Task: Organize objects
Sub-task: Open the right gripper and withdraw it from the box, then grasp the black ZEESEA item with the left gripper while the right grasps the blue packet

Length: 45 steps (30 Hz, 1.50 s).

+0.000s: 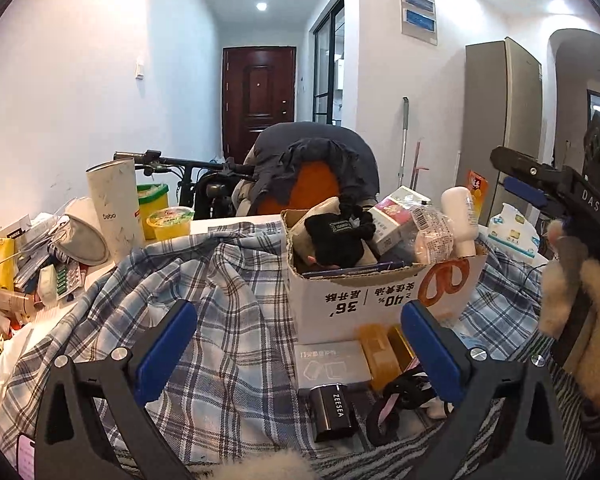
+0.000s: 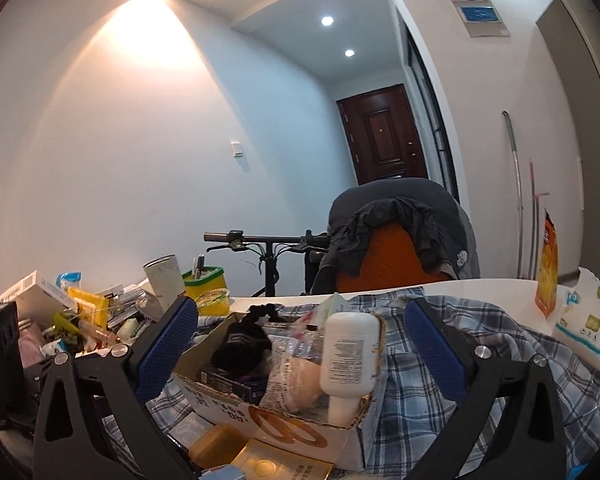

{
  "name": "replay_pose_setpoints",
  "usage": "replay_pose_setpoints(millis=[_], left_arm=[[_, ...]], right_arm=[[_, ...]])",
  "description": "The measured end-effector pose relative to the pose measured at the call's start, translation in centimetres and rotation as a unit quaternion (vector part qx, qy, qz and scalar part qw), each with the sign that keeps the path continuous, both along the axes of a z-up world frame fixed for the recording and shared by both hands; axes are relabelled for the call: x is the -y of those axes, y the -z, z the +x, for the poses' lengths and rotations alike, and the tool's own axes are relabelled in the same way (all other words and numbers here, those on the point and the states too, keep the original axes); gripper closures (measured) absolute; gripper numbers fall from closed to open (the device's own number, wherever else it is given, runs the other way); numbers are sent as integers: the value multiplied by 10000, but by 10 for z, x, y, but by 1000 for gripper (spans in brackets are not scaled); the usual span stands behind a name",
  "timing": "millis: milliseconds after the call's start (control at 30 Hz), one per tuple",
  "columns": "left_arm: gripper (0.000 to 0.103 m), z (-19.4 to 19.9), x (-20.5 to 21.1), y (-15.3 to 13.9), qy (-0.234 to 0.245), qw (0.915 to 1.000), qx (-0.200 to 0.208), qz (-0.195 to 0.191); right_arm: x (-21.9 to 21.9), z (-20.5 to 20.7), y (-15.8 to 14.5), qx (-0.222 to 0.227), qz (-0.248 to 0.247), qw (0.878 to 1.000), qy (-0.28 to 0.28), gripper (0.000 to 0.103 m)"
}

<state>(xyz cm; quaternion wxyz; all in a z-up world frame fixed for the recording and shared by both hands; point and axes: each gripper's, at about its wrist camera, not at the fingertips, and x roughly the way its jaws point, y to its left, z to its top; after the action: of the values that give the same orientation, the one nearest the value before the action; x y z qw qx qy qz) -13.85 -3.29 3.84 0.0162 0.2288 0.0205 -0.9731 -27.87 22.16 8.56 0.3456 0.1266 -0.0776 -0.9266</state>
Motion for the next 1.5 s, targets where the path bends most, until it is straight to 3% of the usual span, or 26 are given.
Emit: replay_pose_setpoints(millis=[200, 333, 433, 600, 767, 900, 1000, 1100, 1200, 1500], left_arm=[[0, 12, -7, -6, 222, 9994, -266, -31], [0, 22, -18, -11, 408, 9977, -489, -210], [0, 20, -20, -10, 538, 9975, -414, -189], [0, 15, -17, -7, 608, 9978, -248, -50], [0, -1, -13, 4, 642, 9974, 316, 118], [2, -18, 2, 20, 429, 9938, 906, 486], [18, -25, 7, 29, 413, 9897, 1214, 637], [39, -32, 1, 40, 497, 9848, 1573, 538], [51, -38, -5, 48, 575, 9801, 1854, 424], [53, -53, -13, 69, 654, 9661, 2483, 277]], right_arm=[[6, 8, -1, -225, 180, 9996, 69, 0], [-1, 10, -4, -280, 3, 9996, 108, 0], [-8, 12, -5, -271, -253, 9993, 17, 0], [-3, 21, -10, -472, -211, 9986, -120, 0], [14, 24, -5, -498, 182, 9983, -243, 0], [27, 24, 1, -401, 510, 9974, -302, 0], [31, 27, 3, -453, 622, 9965, -322, 0], [31, 27, 3, -419, 623, 9965, -367, 0], [29, 25, 3, -334, 586, 9969, -412, 0], [34, 24, 6, -262, 671, 9963, -476, 0]])
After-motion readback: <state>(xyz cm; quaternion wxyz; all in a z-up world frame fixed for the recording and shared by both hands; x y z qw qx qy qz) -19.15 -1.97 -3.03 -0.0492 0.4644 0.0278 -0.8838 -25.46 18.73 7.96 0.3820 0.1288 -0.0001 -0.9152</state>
